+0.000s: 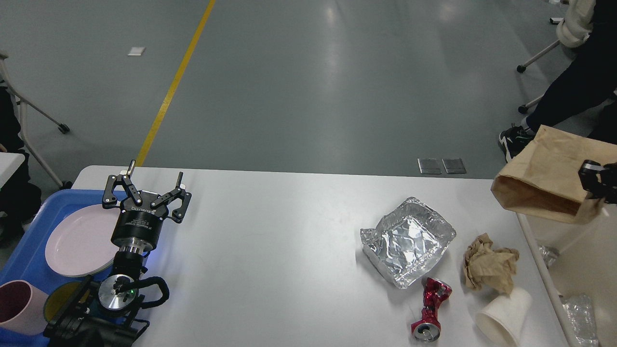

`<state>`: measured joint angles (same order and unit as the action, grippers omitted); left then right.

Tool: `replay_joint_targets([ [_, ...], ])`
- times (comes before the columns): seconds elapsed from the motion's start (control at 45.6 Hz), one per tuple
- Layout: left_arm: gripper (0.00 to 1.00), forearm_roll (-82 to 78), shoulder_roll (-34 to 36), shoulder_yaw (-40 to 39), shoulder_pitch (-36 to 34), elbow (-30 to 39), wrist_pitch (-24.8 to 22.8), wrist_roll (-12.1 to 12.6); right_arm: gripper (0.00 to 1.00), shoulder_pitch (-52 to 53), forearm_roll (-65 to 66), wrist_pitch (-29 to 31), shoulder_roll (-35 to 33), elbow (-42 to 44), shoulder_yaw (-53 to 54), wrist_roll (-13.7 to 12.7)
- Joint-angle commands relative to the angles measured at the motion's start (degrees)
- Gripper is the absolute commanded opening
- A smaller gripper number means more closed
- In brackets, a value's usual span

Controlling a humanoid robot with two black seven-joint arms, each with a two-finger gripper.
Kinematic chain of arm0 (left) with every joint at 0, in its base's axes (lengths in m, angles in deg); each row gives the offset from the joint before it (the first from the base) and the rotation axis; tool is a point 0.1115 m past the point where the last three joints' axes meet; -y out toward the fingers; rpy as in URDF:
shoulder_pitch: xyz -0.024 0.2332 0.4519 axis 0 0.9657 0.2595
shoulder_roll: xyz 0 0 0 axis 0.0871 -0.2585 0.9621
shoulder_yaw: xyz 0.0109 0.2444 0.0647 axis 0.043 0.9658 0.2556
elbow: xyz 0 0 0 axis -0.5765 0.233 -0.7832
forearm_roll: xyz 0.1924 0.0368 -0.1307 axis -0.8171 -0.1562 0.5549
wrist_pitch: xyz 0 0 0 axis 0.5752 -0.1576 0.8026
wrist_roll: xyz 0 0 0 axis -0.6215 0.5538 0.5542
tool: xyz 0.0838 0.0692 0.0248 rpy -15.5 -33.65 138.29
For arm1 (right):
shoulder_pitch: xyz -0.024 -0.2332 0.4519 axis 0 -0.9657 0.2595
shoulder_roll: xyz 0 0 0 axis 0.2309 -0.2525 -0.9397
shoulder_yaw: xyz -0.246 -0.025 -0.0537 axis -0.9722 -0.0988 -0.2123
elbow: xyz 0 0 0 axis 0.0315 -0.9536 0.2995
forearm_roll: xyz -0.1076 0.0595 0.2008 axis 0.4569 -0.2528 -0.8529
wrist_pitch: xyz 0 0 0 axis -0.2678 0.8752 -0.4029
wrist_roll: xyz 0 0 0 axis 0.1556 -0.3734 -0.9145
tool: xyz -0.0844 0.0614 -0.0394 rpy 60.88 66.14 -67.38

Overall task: Tidy desktop
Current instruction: 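Lift the paper bag and drop it into the white bin, then move the right gripper back above the crumpled foil tray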

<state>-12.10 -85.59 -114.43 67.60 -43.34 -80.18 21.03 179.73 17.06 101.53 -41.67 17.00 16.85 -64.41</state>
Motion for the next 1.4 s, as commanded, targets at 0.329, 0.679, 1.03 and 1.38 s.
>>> replay_joint_targets([
  [0.329,0.97,0.0,0.0,0.0,0.0,0.0,0.0,0.0,0.0,12.6,4.1,-2.8,-13.5,-10.7,-10.2,-3.2],
  [0.679,0.97,0.0,0.0,0.0,0.0,0.0,0.0,0.0,0.0,-25.8,5.5,-18.8,-15.4,5.2,13.7,-2.4],
  [1.03,0.97,0.0,0.0,0.0,0.0,0.0,0.0,0.0,0.0,-62.0,5.1,-21.1,4.2,39.8,37.0,-2.3],
  [1.38,0.97,0.0,0.0,0.0,0.0,0.0,0.0,0.0,0.0,-75.6,5.0,-31.4,19.8,53.2,39.5,-2.2],
])
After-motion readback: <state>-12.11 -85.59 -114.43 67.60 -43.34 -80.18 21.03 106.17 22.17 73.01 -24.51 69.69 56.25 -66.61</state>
